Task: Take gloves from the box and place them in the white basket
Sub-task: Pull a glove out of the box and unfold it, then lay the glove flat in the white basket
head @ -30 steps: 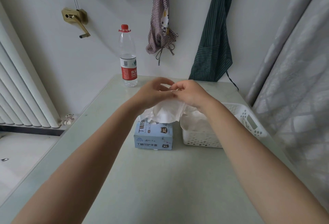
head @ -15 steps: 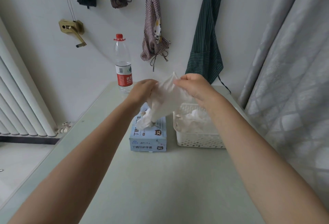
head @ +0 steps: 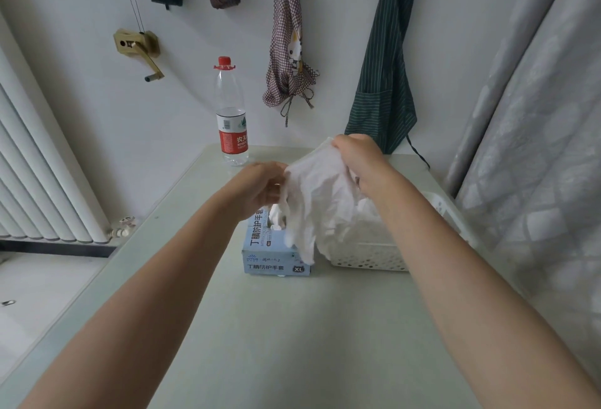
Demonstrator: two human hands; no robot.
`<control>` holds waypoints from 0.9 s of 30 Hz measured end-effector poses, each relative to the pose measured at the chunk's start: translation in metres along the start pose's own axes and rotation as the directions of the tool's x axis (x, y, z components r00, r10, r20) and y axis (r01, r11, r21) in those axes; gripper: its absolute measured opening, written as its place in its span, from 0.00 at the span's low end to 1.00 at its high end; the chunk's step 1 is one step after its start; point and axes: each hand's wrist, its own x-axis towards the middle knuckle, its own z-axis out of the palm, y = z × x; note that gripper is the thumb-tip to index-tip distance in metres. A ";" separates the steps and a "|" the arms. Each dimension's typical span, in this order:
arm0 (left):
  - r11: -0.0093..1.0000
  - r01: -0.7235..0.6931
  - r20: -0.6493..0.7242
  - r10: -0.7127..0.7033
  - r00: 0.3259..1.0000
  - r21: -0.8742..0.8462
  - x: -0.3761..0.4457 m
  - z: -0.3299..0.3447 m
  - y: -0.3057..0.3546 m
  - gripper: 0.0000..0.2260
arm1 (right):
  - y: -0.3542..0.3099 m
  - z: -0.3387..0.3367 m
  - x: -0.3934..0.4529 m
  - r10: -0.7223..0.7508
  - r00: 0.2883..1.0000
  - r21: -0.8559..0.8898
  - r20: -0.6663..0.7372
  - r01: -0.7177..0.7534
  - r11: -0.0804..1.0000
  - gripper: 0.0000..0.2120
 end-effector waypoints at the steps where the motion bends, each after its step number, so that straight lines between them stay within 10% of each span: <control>1: 0.996 0.015 -0.050 -0.019 0.999 -0.083 0.004 -0.002 -0.001 0.10 | 0.004 0.000 0.003 0.011 1.000 -0.030 0.008 -0.010 1.000 0.10; 4: 0.997 0.027 -0.191 -0.040 0.981 -0.072 0.017 -0.001 -0.004 0.08 | 0.019 -0.003 0.008 0.071 0.996 -0.012 0.055 -0.070 0.997 0.11; 9: 0.912 0.050 -0.337 0.099 0.936 0.406 0.049 0.025 -0.013 0.09 | 0.055 -0.027 0.017 0.171 0.985 -0.088 0.020 -0.168 0.982 0.07; 27: 0.445 -0.217 0.062 0.336 0.940 0.869 0.122 0.148 -0.055 0.12 | 0.154 -0.135 0.030 -0.047 0.960 -0.598 -0.275 -0.133 0.790 0.10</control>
